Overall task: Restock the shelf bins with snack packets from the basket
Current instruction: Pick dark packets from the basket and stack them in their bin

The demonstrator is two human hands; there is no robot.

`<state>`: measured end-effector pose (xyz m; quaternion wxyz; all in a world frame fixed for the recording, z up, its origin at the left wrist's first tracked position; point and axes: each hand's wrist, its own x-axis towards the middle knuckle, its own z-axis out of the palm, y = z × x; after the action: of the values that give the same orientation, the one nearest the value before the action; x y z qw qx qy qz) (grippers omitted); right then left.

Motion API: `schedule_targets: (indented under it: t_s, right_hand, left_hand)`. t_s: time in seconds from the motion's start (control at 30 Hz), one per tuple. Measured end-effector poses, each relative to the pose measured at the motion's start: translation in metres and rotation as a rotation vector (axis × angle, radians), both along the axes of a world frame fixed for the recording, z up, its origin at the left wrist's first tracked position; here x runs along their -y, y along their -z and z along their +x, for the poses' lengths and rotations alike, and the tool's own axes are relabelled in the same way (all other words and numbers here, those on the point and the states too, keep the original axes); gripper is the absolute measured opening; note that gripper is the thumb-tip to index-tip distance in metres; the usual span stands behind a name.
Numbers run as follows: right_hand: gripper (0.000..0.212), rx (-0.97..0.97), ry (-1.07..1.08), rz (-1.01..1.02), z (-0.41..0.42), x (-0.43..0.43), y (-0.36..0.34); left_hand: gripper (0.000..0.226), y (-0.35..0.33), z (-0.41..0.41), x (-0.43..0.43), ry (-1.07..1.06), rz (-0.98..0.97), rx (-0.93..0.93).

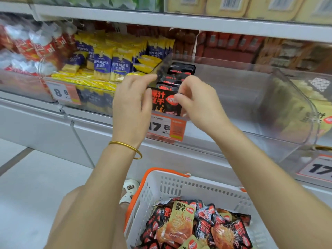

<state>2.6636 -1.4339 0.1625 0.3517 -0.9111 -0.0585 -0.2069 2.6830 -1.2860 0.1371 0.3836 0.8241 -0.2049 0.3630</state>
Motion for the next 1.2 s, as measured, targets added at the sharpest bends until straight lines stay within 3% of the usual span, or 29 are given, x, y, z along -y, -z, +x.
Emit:
schedule_targets:
  t_s: [0.17,0.3,0.47,0.53,0.63,0.7,0.8,1.03,1.2]
  right_hand:
    - [0.015,-0.004,0.078,-0.128,0.001,-0.008,0.002]
    - [0.018,-0.026,0.081,-0.085,-0.013,0.001,0.002]
    - [0.020,0.184,0.132,0.131,-0.069,0.031,0.016]
    - [0.022,0.070,0.083,0.205,-0.086,0.048,0.032]
    - [0.023,-0.355,0.012,0.137,-0.095,0.083,0.079]
    - [0.016,-0.644,0.041,0.014,-0.096,0.112,0.124]
    - [0.021,-0.879,0.119,-0.297,-0.097,0.139,0.194]
    - [0.049,-1.129,0.161,-0.564,-0.133,0.146,0.299]
    - [0.027,-1.107,0.217,-0.685,-0.135,0.152,0.303]
  left_hand:
    - [0.036,0.013,0.003,-0.001,-0.088,0.152,-0.011]
    - [0.035,0.014,-0.008,0.000,-0.114,0.161,0.052]
    - [0.030,0.019,-0.049,0.018,-0.038,0.160,0.105]
    - [0.029,0.032,-0.056,0.032,0.114,0.248,0.001]
    - [0.031,0.060,-0.072,0.056,0.287,0.536,-0.301]
    - [0.027,0.078,-0.080,0.072,0.315,0.744,-0.467]
    - [0.027,0.091,-0.085,0.082,0.332,0.875,-0.541]
    - [0.027,0.106,-0.087,0.089,0.334,1.045,-0.545]
    - [0.025,0.107,-0.083,0.090,0.337,1.076,-0.578]
